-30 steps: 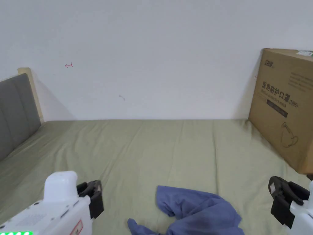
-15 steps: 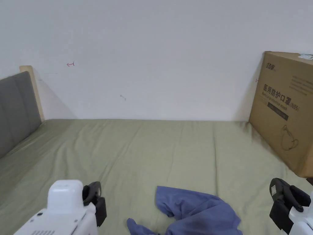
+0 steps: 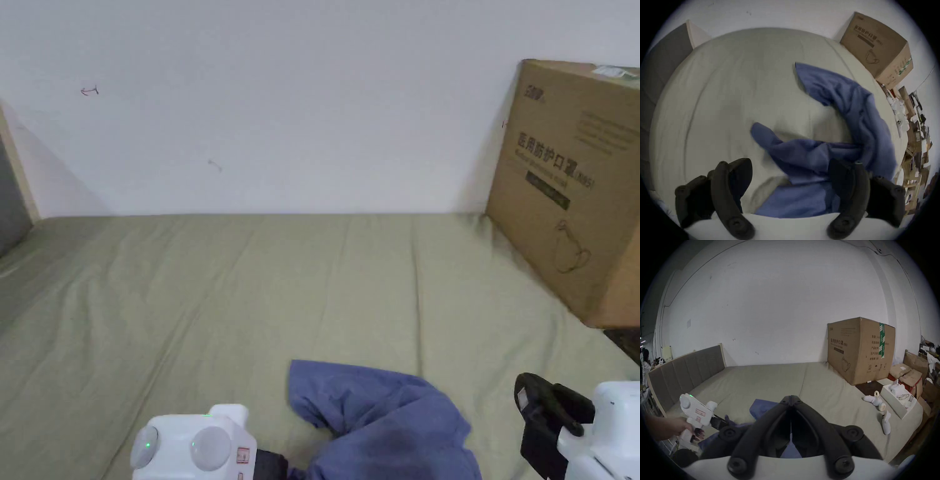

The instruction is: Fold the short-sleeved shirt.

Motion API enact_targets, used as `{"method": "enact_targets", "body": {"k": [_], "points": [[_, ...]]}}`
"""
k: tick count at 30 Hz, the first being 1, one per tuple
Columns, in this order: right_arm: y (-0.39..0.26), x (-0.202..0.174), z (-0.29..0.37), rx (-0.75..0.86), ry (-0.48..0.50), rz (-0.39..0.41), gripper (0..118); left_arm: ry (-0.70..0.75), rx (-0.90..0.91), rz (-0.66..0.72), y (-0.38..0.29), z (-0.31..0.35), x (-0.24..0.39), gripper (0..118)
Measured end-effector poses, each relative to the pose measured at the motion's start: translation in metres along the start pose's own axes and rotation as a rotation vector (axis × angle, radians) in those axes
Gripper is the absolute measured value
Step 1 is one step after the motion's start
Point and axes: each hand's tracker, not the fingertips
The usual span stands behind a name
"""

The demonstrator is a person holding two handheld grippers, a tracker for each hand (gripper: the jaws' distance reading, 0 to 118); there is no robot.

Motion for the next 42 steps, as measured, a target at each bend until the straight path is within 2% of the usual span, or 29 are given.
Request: {"method": "enact_targets", "body": {"k": [5, 7, 8, 9, 10, 11, 12, 14, 17, 18, 19, 20, 21, 25, 28, 32, 34, 35, 36, 37, 38, 40, 42], "points": [[-0.010, 0.006, -0.019, -0.059, -0.017, -0.017, 0, 0.034, -0.009, -0.086, -0.004, -0.036, 0.012, 104], [-0.011, 0.010, -0.032, -0.095, -0.016, -0.032, 0, 0.057, 0.071, -0.123, -0.018, -0.025, 0.018, 101], [-0.011, 0.013, -0.041, -0.117, -0.008, -0.047, 0, 0.036, 0.123, -0.142, -0.026, -0.015, 0.021, 88], [-0.011, 0.017, -0.051, -0.138, -0.002, -0.065, 0, 0.049, 0.165, -0.165, -0.034, -0.006, 0.023, 57], [-0.011, 0.020, -0.062, -0.164, 0.008, -0.082, 0, 0.040, 0.188, -0.186, -0.042, 0.002, 0.018, 21], [-0.012, 0.025, -0.076, -0.200, 0.014, -0.099, 0, 0.010, 0.164, -0.186, -0.047, 0.008, 0.015, 7], [-0.012, 0.030, -0.091, -0.236, 0.029, -0.112, 0, -0.010, 0.187, -0.158, -0.051, 0.017, 0.009, 6], [-0.013, 0.042, -0.123, -0.291, 0.123, -0.184, 0, -0.087, 0.186, -0.079, -0.056, 0.031, -0.008, 6], [-0.012, 0.050, -0.184, -0.456, 0.058, -0.223, 0, -0.028, 0.260, -0.036, -0.064, 0.057, -0.026, 6], [-0.015, 0.052, -0.206, -0.519, 0.044, -0.240, 26, -0.027, 0.283, -0.014, -0.064, 0.065, -0.036, 6], [-0.017, 0.053, -0.227, -0.581, 0.034, -0.251, 65, -0.032, 0.292, 0.005, -0.066, 0.071, -0.042, 6], [-0.024, 0.055, -0.252, -0.684, 0.034, -0.257, 96, -0.031, 0.306, 0.028, -0.067, 0.078, -0.049, 6], [-0.032, 0.054, -0.271, -0.755, 0.019, -0.246, 103, -0.031, 0.305, 0.042, -0.068, 0.083, -0.054, 6], [-0.059, 0.046, -0.325, -0.927, 0.019, -0.166, 103, -0.044, 0.311, 0.116, -0.070, 0.095, -0.074, 6], [-0.074, 0.041, -0.344, -0.973, -0.060, -0.099, 103, -0.035, 0.317, 0.125, -0.072, 0.100, -0.081, 6], [-0.075, 0.035, -0.346, -1.029, -0.077, -0.046, 103, -0.015, 0.304, 0.123, -0.075, 0.099, -0.087, 6], [-0.070, 0.031, -0.342, -1.028, -0.058, -0.021, 102, -0.018, 0.302, 0.135, -0.076, 0.100, -0.088, 6], [-0.066, 0.032, -0.333, -1.010, -0.016, -0.032, 96, -0.014, 0.303, 0.137, -0.076, 0.100, -0.088, 6], [-0.062, 0.031, -0.328, -0.987, 0.017, -0.042, 69, -0.010, 0.305, 0.139, -0.077, 0.102, -0.089, 6], [-0.057, 0.032, -0.320, -0.961, 0.040, -0.050, 38, -0.009, 0.310, 0.142, -0.077, 0.105, -0.089, 6], [-0.052, 0.031, -0.314, -0.947, 0.113, -0.097, 1, -0.009, 0.316, 0.146, -0.077, 0.109, -0.090, 6], [-0.032, 0.029, -0.283, -0.838, 0.086, -0.084, 1, 0.005, 0.341, 0.149, -0.077, 0.120, -0.091, 6], [-0.006, 0.031, -0.252, -0.737, 0.144, -0.073, 1, 0.008, 0.378, 0.146, -0.075, 0.139, -0.096, 6]]}}
